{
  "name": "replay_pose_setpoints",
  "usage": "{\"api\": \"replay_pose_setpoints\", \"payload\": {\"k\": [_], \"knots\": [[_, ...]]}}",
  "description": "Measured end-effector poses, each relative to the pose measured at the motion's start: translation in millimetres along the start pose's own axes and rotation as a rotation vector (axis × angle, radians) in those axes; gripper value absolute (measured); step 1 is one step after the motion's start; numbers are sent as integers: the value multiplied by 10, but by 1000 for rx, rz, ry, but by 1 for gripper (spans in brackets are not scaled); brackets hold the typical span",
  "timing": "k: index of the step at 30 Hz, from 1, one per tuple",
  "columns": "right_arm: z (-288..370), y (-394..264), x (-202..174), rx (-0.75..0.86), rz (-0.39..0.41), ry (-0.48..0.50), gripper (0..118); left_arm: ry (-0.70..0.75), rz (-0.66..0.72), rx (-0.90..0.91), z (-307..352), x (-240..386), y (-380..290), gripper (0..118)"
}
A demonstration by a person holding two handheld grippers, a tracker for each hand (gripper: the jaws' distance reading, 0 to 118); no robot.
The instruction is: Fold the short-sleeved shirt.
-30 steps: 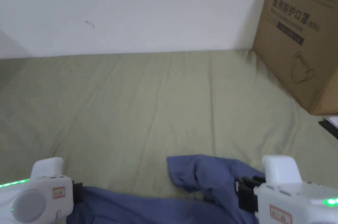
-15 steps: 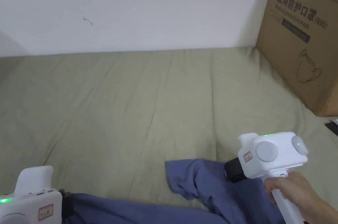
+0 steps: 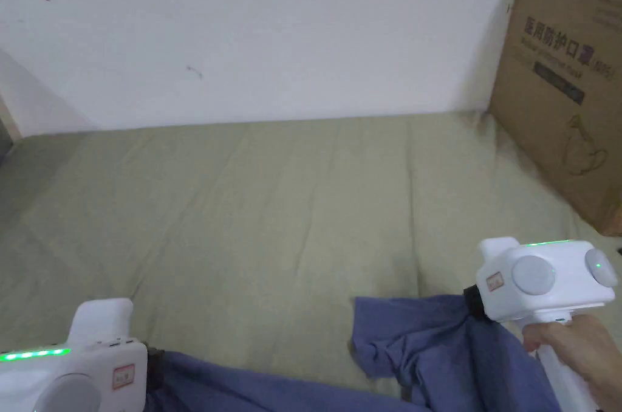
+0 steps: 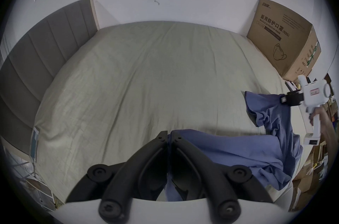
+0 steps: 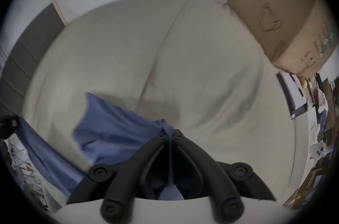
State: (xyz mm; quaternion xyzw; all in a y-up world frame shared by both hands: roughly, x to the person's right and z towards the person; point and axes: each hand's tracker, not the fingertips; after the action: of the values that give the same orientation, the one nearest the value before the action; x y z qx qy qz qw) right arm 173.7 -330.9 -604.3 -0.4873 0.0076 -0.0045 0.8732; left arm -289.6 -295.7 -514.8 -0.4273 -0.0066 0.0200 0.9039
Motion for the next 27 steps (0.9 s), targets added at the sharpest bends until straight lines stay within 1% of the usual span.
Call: {"api": "replay_pose_setpoints", "payload": {"k": [2,4,6,9,13,15,17,20,24,27], "knots": [[402,77,98,66,-7,-2,0,14,5,27,158,-44,69,1],[776,141,216,125,-25,15,0,7,25,69,333,-117,138,1],[1172,201,325,192,-49,6,0,20,39,102,496,-193,233,1],[1793,263,458,296,-66,-2,0,75,37,181,793,-264,433,1],[2457,338,576,405,-73,-24,0,62,73,277,1223,-379,734,1],[2727,359,606,437,-97,15,0,67,61,328,1422,-398,886,1],[2932,383,604,470,-109,60,0,95,42,376,1624,-379,1050,1],[3145,458,545,509,-87,46,0,104,34,419,1862,-361,1335,1],[3324,654,466,548,-104,58,0,138,16,477,2111,-338,1757,1],[3460,875,392,589,-106,65,0,142,44,513,2268,-388,2129,1]]}}
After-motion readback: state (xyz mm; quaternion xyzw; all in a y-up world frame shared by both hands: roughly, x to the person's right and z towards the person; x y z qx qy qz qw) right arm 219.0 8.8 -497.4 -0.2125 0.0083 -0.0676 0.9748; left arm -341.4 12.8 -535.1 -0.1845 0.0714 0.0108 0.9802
